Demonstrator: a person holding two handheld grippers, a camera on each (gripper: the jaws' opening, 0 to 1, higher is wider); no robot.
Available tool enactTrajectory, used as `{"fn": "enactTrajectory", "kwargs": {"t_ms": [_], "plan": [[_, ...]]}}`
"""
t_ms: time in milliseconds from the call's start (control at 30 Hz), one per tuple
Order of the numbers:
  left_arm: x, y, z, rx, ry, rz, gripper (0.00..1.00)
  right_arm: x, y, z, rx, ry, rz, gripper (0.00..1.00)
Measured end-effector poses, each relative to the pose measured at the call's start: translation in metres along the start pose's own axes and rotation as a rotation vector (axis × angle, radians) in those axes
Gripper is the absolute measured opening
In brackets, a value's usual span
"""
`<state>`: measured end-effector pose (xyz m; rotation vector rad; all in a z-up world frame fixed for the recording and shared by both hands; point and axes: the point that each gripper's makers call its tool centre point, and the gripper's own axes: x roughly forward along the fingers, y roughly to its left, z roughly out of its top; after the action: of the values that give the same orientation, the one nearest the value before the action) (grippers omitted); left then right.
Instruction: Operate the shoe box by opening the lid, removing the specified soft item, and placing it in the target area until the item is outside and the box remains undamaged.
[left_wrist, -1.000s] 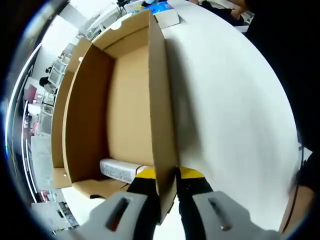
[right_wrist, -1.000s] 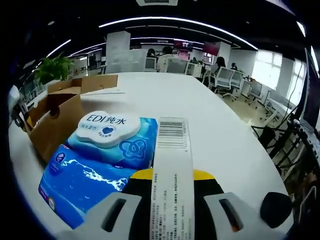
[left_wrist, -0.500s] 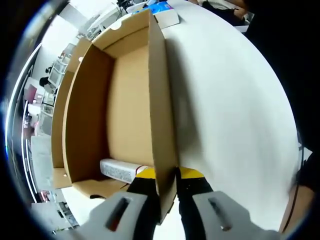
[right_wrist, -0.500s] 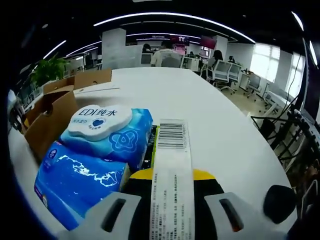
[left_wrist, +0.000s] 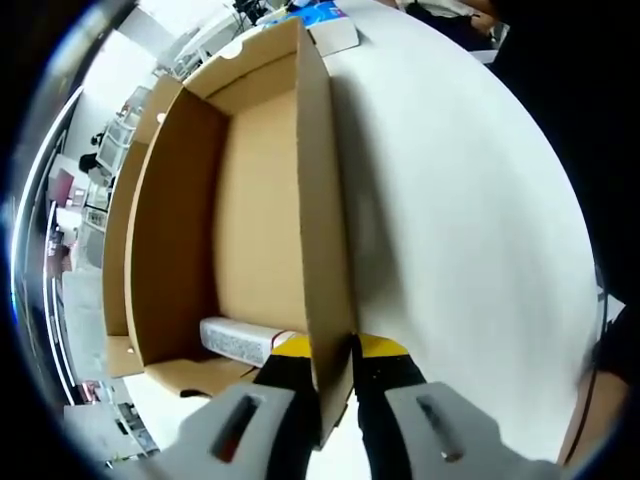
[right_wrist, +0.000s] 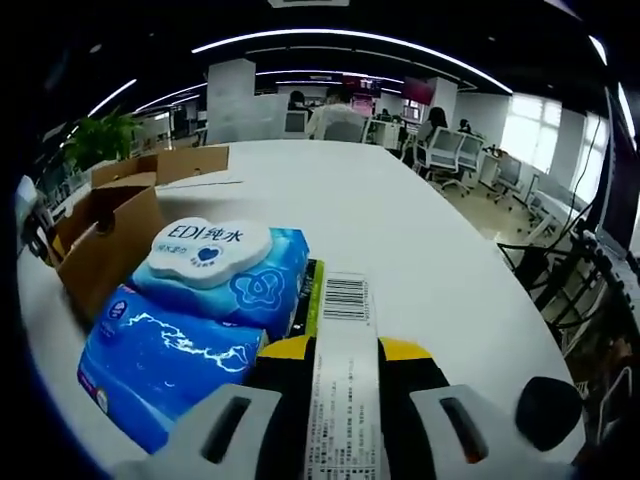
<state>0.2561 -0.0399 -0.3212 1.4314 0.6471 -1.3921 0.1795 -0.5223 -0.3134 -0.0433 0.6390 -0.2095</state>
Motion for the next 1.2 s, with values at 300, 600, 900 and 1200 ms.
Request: {"fn": "enactTrajectory", "kwargs": {"t_ms": [300, 600, 900, 1200], "plan": [[0.000, 0.000, 0.000, -0.003, 0.002, -0.001, 0.10, -0.023, 0.002, 0.007, -0.002, -0.009, -0.026, 0.28], [0.000, 0.000, 0.000, -0.002, 0.003, 0.000, 0.10, -0.035, -0.003, 0.013, -0.011, -0.021, -0.050, 0.28], [0.000, 0.000, -0.001, -0.002, 0.002, 0.000, 0.10, -0.032, 0.000, 0.006, -0.002, 0.012, -0.038, 0.27], [0.000, 0.000, -0.001, -0.001, 0.001, 0.000, 0.10, -0.030, -0.002, 0.000, 0.000, 0.039, -0.054, 0.21]]}}
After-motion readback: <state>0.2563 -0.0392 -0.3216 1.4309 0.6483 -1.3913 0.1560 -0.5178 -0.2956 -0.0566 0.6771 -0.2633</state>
